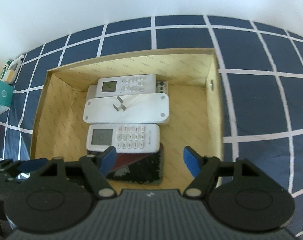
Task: Organize objects
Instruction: 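Withdraw the right tool up from the box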
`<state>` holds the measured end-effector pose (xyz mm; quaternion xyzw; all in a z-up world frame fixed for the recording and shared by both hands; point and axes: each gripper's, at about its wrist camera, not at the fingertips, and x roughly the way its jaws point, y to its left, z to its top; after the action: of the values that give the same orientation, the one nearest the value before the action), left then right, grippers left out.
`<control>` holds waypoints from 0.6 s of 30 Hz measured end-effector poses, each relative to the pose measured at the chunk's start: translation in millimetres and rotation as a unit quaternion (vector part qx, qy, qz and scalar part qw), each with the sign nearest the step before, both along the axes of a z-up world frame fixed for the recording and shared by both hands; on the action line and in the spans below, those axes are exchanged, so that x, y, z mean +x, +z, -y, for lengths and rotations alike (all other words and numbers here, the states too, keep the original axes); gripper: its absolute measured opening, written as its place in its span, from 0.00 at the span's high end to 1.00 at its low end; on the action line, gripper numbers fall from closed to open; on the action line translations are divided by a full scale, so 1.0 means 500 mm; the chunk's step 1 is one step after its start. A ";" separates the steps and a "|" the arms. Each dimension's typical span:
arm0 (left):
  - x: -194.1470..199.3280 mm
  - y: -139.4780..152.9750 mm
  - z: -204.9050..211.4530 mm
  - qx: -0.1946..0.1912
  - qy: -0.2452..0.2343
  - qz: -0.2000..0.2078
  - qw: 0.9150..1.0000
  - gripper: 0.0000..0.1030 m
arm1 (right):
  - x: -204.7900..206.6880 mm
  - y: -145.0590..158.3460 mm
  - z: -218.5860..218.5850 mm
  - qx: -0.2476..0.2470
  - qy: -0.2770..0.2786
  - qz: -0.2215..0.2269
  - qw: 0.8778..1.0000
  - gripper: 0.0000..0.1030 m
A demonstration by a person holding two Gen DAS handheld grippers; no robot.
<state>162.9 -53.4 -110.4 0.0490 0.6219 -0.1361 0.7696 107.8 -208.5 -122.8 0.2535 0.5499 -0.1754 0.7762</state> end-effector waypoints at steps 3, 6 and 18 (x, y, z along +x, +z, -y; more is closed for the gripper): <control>-0.014 0.022 -0.011 0.004 0.006 0.012 1.000 0.05 | -0.029 0.021 0.000 -0.007 -0.007 0.005 1.000 0.20; -0.032 0.045 -0.019 0.008 0.007 0.027 1.000 0.01 | -0.056 0.037 0.001 -0.013 -0.015 0.008 1.000 0.14; -0.082 0.100 -0.037 0.033 0.004 0.058 0.998 0.00 | -0.137 0.078 -0.003 -0.029 -0.022 0.014 0.999 0.00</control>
<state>121.8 -35.0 -60.6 0.0798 0.5805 -0.1091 0.8030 39.4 -207.1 -83.6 0.2450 0.5280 -0.2051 0.7868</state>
